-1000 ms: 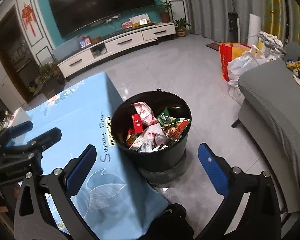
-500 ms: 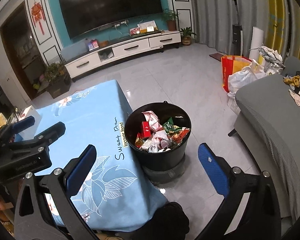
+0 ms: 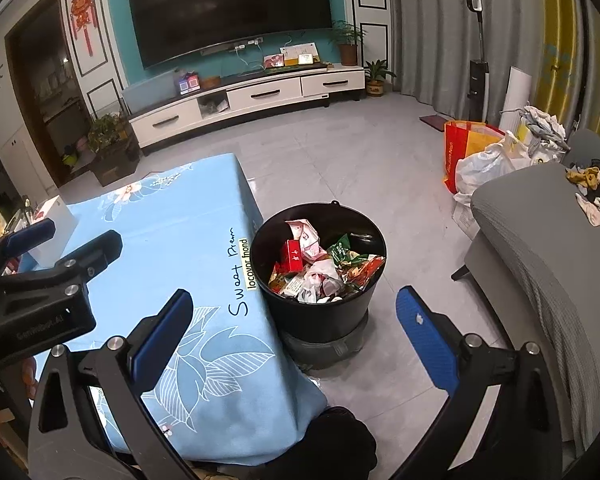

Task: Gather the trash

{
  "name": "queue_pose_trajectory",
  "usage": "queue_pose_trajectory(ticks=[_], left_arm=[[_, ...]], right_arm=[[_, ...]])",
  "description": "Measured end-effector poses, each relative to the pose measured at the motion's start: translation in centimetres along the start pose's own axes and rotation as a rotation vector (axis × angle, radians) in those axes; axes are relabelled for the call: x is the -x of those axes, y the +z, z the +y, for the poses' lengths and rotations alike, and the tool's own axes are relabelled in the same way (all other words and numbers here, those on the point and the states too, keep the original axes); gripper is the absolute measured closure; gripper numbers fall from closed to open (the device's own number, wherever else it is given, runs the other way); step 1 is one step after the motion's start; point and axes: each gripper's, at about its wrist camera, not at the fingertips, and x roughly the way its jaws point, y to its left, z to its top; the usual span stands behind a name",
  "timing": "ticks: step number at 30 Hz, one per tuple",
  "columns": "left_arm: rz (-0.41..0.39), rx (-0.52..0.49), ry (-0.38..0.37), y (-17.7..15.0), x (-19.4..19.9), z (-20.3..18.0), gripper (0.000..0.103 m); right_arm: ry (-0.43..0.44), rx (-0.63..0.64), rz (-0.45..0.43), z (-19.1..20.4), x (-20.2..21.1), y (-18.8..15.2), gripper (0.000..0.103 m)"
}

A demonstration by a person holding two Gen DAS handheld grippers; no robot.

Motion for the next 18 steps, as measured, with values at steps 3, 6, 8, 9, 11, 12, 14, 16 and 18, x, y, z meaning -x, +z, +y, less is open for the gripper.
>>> queue_pose_trajectory(ticks=[3, 6, 8, 9, 11, 12, 14, 16, 18], left_arm=[[0.003, 0.000, 0.000, -0.01, -0.14, 0.09, 0.003], [0.002, -0.001, 0.005, -0.10, -0.15, 0.08, 0.003], [0.000, 0.000, 0.009, -0.17, -0.11, 0.14, 0.003], [0.000, 0.001, 0.011, -0.15, -0.11, 0.16, 0.003], [0.001, 0.003, 0.014, -0.18, -0.16, 0.25, 0.003], [0.002, 0.002, 0.014, -0.23, -0.15, 0.24, 0.003], [0.003, 0.002, 0.017, -0.25, -0.13, 0.24, 0.003], [0.004, 0.001, 0.018, -0.27, -0.12, 0.28, 0.003], [0.003, 0.002, 0.019, -0.28, -0.11, 0.31, 0.003]], right_arm=[[-0.001, -0.002, 0.001, 0.04, 0.06, -0.05, 0.004], [-0.003, 0.000, 0.001, 0.04, 0.04, -0.04, 0.004], [-0.001, 0.000, 0.001, 0.03, 0.08, -0.03, 0.004], [-0.002, -0.001, 0.000, 0.05, 0.04, -0.03, 0.004], [-0.004, -0.002, 0.001, 0.04, -0.01, -0.01, 0.004], [-0.004, -0.003, 0.003, 0.07, 0.02, -0.05, 0.004], [-0.004, -0.006, 0.005, -0.06, -0.07, -0.10, 0.004], [-0.005, -0.006, 0.006, -0.10, -0.08, -0.10, 0.004], [-0.004, -0.005, 0.005, -0.12, -0.07, -0.09, 0.004]])
